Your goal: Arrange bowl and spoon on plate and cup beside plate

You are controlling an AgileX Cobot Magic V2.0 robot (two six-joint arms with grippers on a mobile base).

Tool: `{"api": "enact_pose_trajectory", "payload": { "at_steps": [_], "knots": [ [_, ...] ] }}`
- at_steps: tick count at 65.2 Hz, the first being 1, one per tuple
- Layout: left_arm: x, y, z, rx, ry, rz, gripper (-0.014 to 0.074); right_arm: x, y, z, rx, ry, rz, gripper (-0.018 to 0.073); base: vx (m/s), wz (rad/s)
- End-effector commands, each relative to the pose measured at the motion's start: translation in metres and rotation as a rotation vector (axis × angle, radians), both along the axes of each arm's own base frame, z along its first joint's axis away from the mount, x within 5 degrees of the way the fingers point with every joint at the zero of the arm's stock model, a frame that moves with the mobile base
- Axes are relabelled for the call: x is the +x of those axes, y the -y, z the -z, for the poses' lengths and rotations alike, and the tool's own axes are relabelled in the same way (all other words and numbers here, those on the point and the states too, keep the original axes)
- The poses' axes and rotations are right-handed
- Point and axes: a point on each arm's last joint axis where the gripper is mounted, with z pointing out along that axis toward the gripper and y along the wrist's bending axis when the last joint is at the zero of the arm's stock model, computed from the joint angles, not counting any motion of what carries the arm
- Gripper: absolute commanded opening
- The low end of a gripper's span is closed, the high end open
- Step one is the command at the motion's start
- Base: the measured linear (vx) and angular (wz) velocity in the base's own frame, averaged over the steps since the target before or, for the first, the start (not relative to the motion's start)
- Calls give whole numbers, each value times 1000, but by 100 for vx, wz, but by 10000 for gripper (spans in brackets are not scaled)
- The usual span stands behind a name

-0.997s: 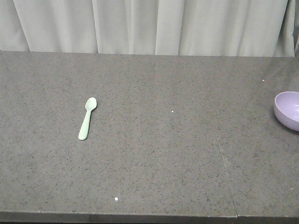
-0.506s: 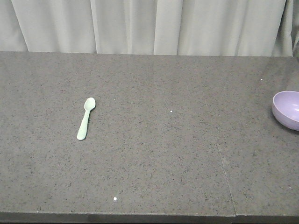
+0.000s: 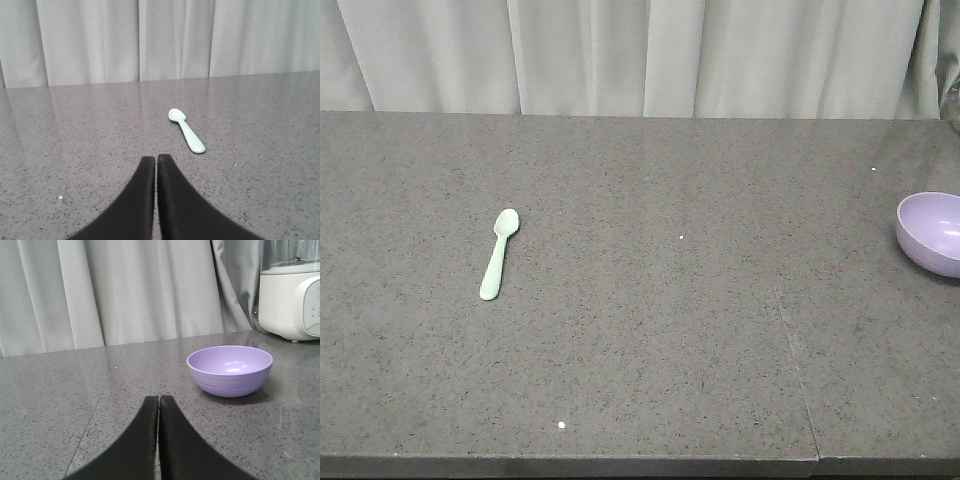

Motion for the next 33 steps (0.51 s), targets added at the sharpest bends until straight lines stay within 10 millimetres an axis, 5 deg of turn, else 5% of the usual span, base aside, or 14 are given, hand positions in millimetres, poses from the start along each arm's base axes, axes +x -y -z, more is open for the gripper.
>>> {"api": "enact_pose_trajectory", "payload": {
  "at_steps": [1, 33],
  "knots": [
    [0, -2, 1, -18, 59, -19, -6, -1, -1, -3, -16, 70, -7, -5, 0, -1],
    [0, -2, 1, -18, 59, -19, -6, -1, -1, -3, -16, 70, -7, -5, 0, -1]
  ]
}}
